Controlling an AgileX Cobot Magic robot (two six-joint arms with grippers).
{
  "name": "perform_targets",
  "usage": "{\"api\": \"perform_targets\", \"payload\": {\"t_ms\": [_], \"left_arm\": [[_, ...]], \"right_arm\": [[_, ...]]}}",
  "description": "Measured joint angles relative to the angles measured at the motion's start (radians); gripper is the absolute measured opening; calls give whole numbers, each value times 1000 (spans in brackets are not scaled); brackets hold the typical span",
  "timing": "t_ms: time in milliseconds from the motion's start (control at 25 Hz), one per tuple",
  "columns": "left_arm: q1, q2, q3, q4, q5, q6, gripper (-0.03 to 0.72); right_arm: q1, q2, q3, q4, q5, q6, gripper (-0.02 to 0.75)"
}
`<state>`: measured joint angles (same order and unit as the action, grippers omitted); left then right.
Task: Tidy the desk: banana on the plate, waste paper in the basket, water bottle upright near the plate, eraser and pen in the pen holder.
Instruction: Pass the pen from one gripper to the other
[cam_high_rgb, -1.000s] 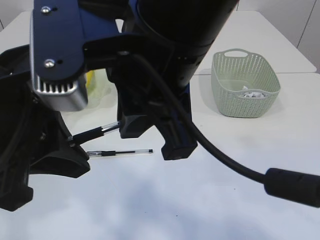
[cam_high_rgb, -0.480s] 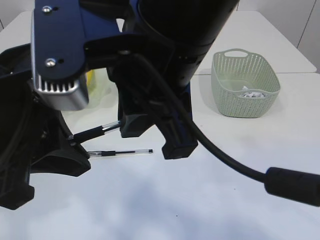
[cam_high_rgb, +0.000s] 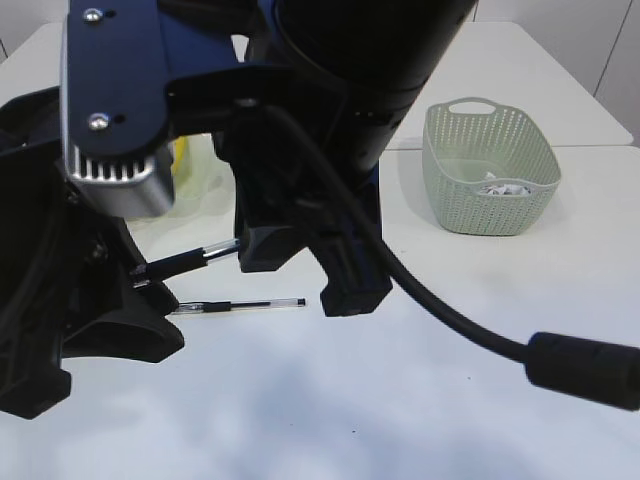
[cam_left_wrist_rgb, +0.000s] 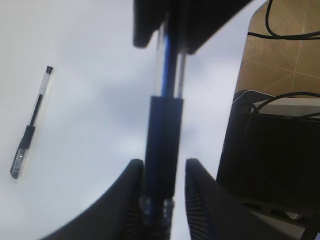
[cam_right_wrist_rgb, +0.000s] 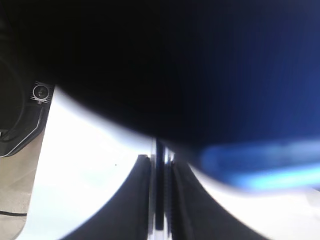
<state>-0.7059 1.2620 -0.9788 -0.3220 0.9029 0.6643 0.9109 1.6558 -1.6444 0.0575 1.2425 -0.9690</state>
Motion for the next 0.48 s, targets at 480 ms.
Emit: {"api": "perform_targets", "payload": {"t_ms": [480], "left_arm": [[0, 0, 0, 13, -5, -5, 244]], "right_arm": [[0, 0, 0, -4, -1, 0, 50]]}}
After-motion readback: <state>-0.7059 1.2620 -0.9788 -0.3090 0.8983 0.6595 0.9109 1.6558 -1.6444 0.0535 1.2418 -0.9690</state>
